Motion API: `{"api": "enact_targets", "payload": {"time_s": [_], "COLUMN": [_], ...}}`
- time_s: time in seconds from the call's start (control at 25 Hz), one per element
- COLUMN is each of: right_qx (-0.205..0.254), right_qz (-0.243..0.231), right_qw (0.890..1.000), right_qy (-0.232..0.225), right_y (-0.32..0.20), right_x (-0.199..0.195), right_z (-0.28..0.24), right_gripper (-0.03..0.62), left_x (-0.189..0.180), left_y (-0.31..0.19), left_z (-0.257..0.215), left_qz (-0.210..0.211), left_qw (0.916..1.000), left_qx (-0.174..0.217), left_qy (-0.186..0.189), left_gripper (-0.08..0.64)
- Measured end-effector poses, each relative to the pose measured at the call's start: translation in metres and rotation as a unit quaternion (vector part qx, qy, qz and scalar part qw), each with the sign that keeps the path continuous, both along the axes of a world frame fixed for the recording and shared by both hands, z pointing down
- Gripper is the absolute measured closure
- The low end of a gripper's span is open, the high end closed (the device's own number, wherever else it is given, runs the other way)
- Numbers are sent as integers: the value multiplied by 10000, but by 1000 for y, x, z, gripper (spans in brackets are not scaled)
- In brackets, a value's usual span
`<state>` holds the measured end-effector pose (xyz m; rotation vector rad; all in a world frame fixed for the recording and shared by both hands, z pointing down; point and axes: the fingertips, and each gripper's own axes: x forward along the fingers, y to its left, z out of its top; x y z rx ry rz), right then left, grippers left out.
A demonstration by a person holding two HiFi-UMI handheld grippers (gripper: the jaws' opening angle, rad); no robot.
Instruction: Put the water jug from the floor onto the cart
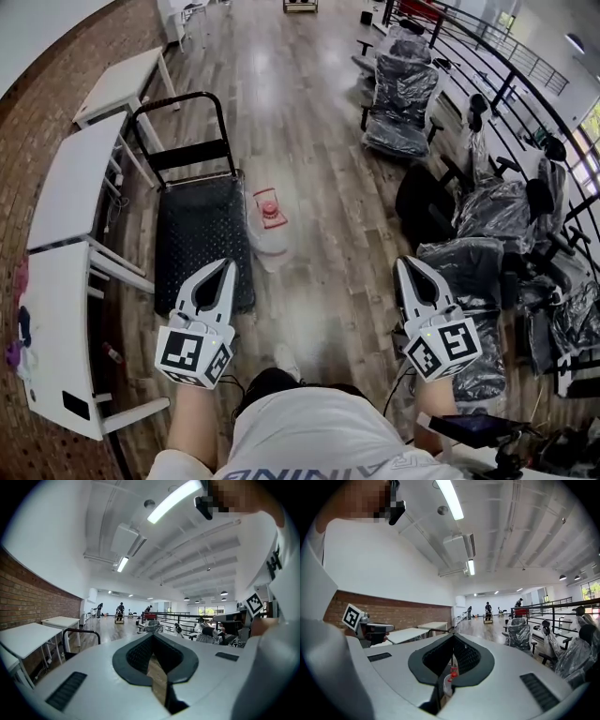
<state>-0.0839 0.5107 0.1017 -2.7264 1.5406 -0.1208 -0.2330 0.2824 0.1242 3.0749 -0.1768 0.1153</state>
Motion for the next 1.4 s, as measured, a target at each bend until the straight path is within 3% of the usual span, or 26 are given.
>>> {"api": "enact_targets", "payload": {"time_s": [0.16,0.48,0.84,1.16,1.4], "right_qx": [-25,-76,16,118,153], "right_qz": [25,-34,-646,-1331,-1774], "right_qw": [9998,9999,9975,9898,9816], "right_qy": [178,-101,-269,-489,-695], "right_y": [-41,-80,-140,-188,-223], "right_x": [17,67,177,292,331], "right_z": [-8,6,20,23,32], "right_gripper": [589,589,589,589,589], "left_x": [25,67,133,209,229], "left_y": [-39,-74,-117,-144,-153], "left_z": [8,11,24,2,2], "left_qz": [84,40,-745,-1621,-2045], "left_qw": [9999,9998,9966,9865,9778], "left_qx": [54,52,-99,-117,-111], "left_qy": [-97,-185,-326,-217,-441], "left_gripper": [560,560,560,560,560]}}
